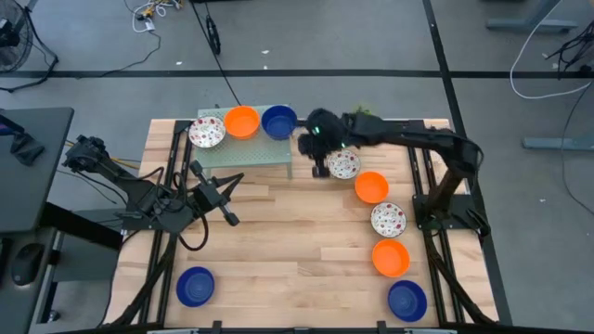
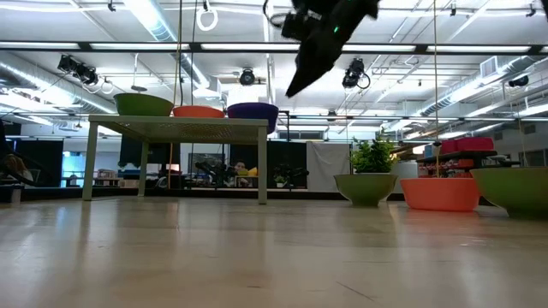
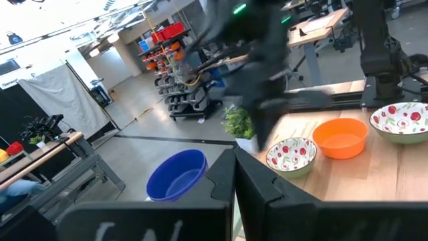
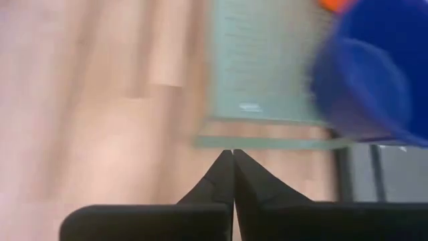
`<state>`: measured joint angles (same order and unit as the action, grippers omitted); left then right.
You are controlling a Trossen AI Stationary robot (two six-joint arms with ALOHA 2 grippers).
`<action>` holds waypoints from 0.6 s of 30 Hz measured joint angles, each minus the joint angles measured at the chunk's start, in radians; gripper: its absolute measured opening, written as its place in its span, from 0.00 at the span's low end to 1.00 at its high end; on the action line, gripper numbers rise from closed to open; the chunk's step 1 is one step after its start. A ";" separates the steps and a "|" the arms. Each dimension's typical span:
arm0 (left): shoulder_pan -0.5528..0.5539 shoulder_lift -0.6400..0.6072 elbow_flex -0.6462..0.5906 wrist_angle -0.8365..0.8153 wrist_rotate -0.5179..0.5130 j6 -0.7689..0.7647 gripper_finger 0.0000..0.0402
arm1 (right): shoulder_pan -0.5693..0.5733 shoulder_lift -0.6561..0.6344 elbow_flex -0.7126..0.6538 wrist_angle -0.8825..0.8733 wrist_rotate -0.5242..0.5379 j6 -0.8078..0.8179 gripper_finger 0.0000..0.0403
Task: Pick & Place Mini bowls
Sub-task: Stack the orange bowl on top of the other orange bowl on the shelf
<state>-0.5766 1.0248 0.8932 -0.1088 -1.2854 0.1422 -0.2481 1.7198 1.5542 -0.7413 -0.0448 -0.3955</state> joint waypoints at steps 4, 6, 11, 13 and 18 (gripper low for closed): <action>0.000 0.000 0.000 0.000 0.021 -0.002 0.04 | 0.140 -0.126 -0.140 0.012 0.017 0.056 0.00; 0.000 0.000 0.000 0.000 0.042 -0.004 0.04 | 0.226 -0.196 -0.219 0.024 0.072 0.106 0.00; 0.000 0.000 0.000 0.000 0.052 -0.007 0.04 | 0.436 -0.345 -0.385 0.045 0.230 0.267 0.01; 0.000 0.000 0.000 0.000 0.052 -0.007 0.04 | 0.495 -0.389 -0.434 0.033 0.245 0.355 0.02; 0.002 0.000 0.000 0.000 0.052 -0.008 0.04 | 0.554 -0.452 -0.510 -0.047 0.248 0.667 0.11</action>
<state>-0.5747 1.0252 0.8932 -0.1089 -1.2335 0.1345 0.3060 1.2679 1.0442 -0.7888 0.2035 0.2713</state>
